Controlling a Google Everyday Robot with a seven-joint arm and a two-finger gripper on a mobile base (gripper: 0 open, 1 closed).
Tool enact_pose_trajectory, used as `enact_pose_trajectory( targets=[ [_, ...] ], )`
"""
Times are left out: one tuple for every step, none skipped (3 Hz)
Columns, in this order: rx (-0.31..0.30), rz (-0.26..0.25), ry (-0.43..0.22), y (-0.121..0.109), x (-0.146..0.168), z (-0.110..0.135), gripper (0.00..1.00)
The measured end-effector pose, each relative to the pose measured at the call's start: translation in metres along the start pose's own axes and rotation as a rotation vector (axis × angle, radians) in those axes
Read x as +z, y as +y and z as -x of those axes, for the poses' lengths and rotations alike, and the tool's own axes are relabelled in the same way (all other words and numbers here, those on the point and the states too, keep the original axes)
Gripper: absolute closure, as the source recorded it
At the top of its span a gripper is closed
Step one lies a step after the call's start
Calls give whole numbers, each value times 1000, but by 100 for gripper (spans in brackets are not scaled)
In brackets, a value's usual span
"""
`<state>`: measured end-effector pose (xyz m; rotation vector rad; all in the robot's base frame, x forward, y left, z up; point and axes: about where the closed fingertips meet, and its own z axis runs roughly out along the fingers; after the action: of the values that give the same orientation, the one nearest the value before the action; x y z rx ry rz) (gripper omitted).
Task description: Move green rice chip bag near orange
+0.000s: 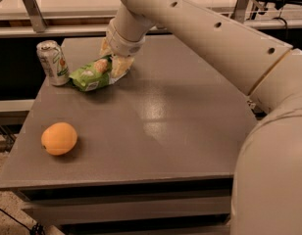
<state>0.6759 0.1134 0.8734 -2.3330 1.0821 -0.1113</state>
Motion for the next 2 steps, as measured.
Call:
enact_pose_trajectory(
  targets=[
    [79, -42, 21, 1, -12, -23, 95],
    [149, -104, 56, 12, -36, -43, 100]
  ],
)
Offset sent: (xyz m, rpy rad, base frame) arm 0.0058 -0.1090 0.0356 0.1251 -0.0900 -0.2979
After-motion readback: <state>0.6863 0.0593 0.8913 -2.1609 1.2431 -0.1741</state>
